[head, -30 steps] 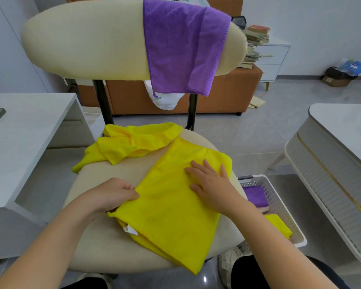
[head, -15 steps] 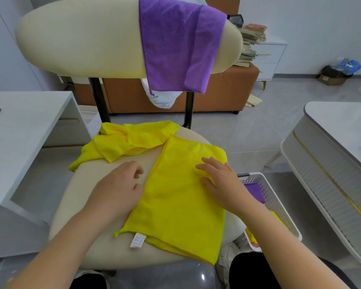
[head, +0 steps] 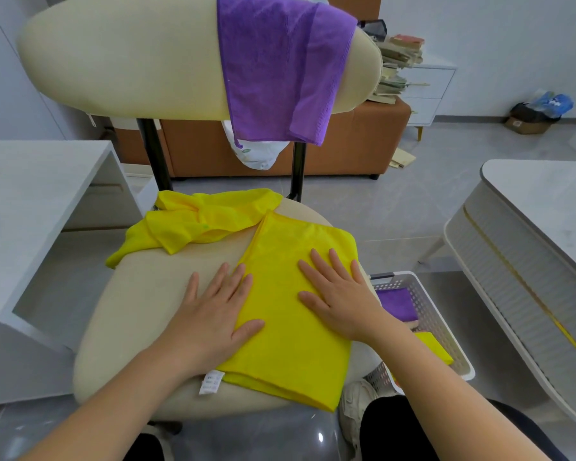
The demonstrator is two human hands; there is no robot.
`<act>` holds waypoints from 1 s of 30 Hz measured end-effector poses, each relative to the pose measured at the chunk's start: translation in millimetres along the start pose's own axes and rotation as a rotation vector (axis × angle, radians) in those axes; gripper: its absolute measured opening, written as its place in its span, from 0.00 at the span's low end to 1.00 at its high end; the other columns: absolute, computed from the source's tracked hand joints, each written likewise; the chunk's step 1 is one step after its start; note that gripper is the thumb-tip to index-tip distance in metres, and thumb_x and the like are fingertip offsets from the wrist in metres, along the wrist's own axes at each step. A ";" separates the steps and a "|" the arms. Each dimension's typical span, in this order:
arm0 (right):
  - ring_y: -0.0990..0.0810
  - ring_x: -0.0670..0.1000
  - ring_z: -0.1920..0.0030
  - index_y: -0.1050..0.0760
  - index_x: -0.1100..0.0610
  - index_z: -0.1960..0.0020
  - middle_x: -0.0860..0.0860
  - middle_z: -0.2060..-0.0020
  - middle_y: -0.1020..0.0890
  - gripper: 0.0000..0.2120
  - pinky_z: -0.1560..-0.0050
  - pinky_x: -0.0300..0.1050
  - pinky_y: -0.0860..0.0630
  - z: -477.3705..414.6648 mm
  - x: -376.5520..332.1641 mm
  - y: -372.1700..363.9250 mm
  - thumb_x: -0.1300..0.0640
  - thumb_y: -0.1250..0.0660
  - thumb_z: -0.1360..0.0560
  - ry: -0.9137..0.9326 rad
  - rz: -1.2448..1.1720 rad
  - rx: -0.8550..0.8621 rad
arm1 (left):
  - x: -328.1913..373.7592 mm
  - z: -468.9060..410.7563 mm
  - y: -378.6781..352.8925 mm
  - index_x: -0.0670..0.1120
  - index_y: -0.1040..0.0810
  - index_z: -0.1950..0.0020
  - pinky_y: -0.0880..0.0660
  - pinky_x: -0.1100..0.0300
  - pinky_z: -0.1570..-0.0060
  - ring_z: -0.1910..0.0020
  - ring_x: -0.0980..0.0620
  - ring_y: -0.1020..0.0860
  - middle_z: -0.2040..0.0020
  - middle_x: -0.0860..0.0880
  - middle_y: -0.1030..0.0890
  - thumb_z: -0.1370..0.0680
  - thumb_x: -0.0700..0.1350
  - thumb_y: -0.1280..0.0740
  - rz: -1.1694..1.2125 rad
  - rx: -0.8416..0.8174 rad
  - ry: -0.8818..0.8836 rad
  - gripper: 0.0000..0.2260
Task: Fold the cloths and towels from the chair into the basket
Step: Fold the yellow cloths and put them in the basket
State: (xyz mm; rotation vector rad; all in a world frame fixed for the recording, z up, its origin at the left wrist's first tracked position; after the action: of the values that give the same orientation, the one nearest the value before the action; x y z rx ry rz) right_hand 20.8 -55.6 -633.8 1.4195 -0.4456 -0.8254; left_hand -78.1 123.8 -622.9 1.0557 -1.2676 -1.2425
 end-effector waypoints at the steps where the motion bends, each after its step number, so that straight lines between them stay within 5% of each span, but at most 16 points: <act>1: 0.66 0.51 0.25 0.61 0.42 0.24 0.44 0.24 0.60 0.47 0.29 0.56 0.68 -0.7 0.4 1.1 0.25 0.78 0.40 0.002 -0.012 0.006 | 5.5 0.8 9.7 0.45 0.38 0.26 0.37 0.44 0.33 0.26 0.49 0.45 0.24 0.46 0.40 0.26 0.70 0.63 -0.005 0.124 -0.076 0.39; 3: 0.64 0.51 0.24 0.57 0.43 0.23 0.45 0.23 0.57 0.46 0.28 0.56 0.67 -1.9 0.5 4.3 0.26 0.76 0.38 0.006 -0.064 0.031 | 17.4 8.4 23.7 0.50 0.24 0.47 0.30 0.60 0.48 0.46 0.52 0.27 0.47 0.51 0.21 0.24 0.62 0.42 0.111 0.320 -0.307 0.18; 6: 0.60 0.50 0.24 0.49 0.44 0.23 0.46 0.23 0.52 0.40 0.27 0.55 0.64 -0.7 -0.3 13.2 0.28 0.66 0.30 -0.007 -0.189 0.073 | 35.9 20.5 34.3 0.52 0.29 0.61 0.38 0.65 0.63 0.64 0.59 0.30 0.65 0.57 0.27 0.30 0.63 0.34 0.224 0.245 -0.512 0.15; 11: 0.56 0.50 0.23 0.41 0.47 0.25 0.47 0.23 0.46 0.28 0.26 0.56 0.60 8.7 -11.6 21.1 0.37 0.53 0.22 0.029 -0.258 0.120 | 50.2 29.0 18.5 0.53 0.31 0.58 0.39 0.64 0.61 0.61 0.59 0.31 0.61 0.58 0.28 0.33 0.69 0.34 0.138 0.134 -0.600 0.21; 17: 0.52 0.48 0.23 0.36 0.49 0.28 0.47 0.25 0.41 0.19 0.25 0.54 0.55 24.4 -20.6 27.1 0.51 0.46 0.18 0.084 -0.340 0.118 | 55.3 29.2 14.8 0.54 0.29 0.56 0.36 0.63 0.62 0.60 0.56 0.27 0.60 0.55 0.27 0.28 0.58 0.36 0.072 0.149 -0.591 0.09; 22: 0.55 0.47 0.23 0.40 0.46 0.27 0.43 0.24 0.45 0.37 0.25 0.56 0.59 45.1 -9.6 32.8 0.74 0.46 0.30 0.077 -0.318 -0.106 | 48.1 22.4 19.3 0.52 0.31 0.56 0.35 0.65 0.64 0.62 0.60 0.31 0.60 0.55 0.26 0.25 0.55 0.40 0.318 0.149 -0.418 0.07; 26: 0.60 0.41 0.25 0.48 0.39 0.26 0.37 0.25 0.51 0.38 0.26 0.55 0.64 56.3 -7.7 30.5 0.58 0.32 0.28 0.162 -0.249 -0.182 | 30.6 11.8 23.5 0.56 0.33 0.57 0.33 0.62 0.65 0.66 0.60 0.29 0.65 0.57 0.26 0.28 0.61 0.44 0.618 0.169 -0.170 0.10; 30: 0.56 0.36 0.26 0.55 0.37 0.26 0.33 0.27 0.50 0.47 0.27 0.44 0.62 56.5 -24.3 23.2 0.47 0.26 0.32 0.227 -0.256 -0.207 | 22.8 0.2 27.8 0.53 0.30 0.59 0.35 0.59 0.67 0.70 0.58 0.31 0.68 0.57 0.25 0.27 0.57 0.40 0.773 0.251 0.009 0.08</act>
State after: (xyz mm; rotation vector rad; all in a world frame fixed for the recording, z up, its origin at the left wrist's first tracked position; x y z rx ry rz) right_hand -30.2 -77.7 -598.8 1.3723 -0.0030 -0.8756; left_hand -78.5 103.4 -593.3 0.6222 -1.6366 -0.4962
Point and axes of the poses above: each hand's wrist, its own z-axis away from the middle knuckle, its own y-axis out of the back of the hand, x = y × z, the point moved 5 cm from there along -z, towards the middle knuckle
